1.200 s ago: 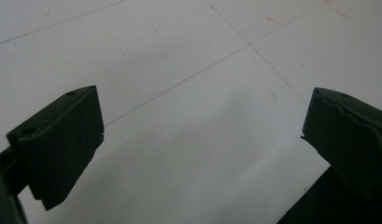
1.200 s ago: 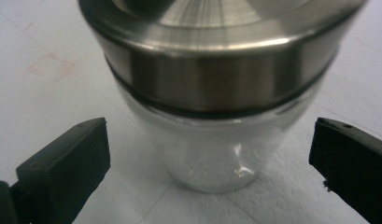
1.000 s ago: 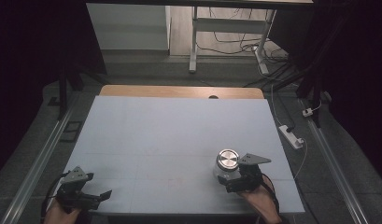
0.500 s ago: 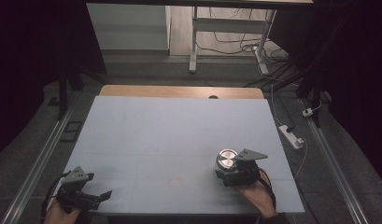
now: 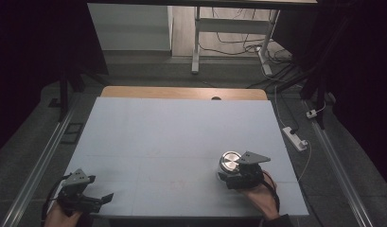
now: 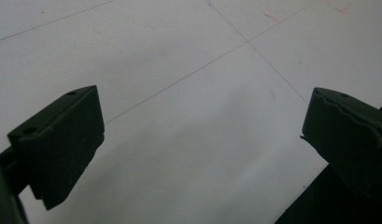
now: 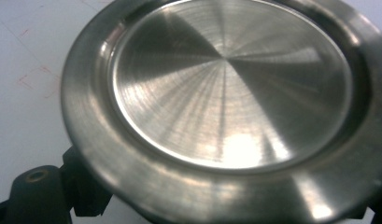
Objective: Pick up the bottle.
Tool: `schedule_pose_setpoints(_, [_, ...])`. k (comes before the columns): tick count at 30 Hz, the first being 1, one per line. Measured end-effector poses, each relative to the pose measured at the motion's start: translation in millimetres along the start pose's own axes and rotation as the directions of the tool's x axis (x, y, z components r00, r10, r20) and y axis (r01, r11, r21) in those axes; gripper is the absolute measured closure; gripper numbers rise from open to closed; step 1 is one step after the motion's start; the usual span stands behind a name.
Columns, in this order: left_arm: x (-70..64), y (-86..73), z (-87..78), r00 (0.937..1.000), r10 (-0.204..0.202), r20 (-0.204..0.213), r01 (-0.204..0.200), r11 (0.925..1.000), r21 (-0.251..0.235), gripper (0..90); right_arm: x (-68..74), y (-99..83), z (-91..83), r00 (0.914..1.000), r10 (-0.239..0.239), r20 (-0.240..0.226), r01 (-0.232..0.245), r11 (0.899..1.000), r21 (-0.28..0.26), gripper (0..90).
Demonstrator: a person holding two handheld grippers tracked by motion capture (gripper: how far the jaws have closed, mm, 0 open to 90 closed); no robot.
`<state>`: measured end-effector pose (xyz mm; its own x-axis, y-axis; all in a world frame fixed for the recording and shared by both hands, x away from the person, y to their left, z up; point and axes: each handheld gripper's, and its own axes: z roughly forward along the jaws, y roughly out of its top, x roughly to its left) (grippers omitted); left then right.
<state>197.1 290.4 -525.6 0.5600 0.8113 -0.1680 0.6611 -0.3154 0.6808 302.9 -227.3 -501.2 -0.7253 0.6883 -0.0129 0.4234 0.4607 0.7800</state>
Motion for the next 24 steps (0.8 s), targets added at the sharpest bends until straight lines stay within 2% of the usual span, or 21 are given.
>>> schedule_pose_setpoints(5, [0.0,0.1,0.1,1.0,0.0,0.002,0.0,1.0,0.001,0.3,1.7,2.7,-4.3,1.0,-0.005,0.001,0.005,1.0,-0.018,14.3])
schedule_pose_setpoints(12, [0.0,0.2,0.2,1.0,-0.001,0.004,0.001,1.0,0.002,0.4,5.6,8.7,-9.3,0.9996,-0.005,-0.026,0.005,1.0,-0.03,14.4])
schedule_pose_setpoints(24, [0.4,0.1,0.3,1.0,-0.005,0.003,0.005,1.0,-0.001,0.5,18.6,25.2,-11.6,0.9966,-0.041,-0.071,0.036,0.997,-0.065,14.4])
